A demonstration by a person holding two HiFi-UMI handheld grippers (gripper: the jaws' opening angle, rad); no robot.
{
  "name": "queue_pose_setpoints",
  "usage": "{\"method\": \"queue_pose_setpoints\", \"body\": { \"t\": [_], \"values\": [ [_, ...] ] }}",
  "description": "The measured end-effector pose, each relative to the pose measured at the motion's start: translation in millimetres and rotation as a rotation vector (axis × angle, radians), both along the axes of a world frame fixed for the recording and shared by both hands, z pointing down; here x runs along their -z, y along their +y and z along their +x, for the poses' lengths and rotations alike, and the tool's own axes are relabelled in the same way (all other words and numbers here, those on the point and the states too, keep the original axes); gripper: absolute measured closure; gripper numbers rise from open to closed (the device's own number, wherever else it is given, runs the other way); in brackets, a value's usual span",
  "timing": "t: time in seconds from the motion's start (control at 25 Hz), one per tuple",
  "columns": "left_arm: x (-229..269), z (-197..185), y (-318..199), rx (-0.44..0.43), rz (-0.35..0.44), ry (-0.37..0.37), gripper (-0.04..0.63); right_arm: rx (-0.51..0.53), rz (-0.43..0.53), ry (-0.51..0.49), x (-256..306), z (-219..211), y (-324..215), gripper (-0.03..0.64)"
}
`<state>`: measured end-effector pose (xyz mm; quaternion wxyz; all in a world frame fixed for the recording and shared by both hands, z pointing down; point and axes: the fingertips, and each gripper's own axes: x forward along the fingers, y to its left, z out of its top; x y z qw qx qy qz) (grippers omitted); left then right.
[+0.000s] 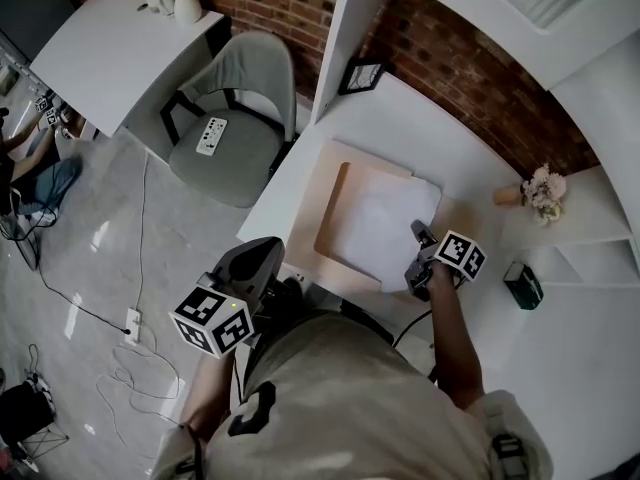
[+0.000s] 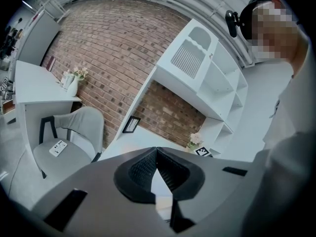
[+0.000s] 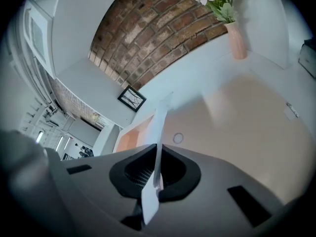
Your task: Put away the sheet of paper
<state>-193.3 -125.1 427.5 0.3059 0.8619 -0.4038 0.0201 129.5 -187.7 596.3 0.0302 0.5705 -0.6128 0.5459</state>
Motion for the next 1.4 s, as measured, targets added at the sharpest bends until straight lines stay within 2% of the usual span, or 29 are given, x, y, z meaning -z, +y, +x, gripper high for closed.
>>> {"method": "queue_pose_setpoints", "body": {
  "t": [0.88,1.4],
  "values": [
    [-6,-21,4,-0.007,-0.019,0.053,0.580,0.013,0.014,0.006,19,-20,-4,0.589],
    [10,15,-1,0.030,0.000,-0.012,0.580,0.070,0.009,-0.096,4,-17,-12,0.589]
  ]
}}
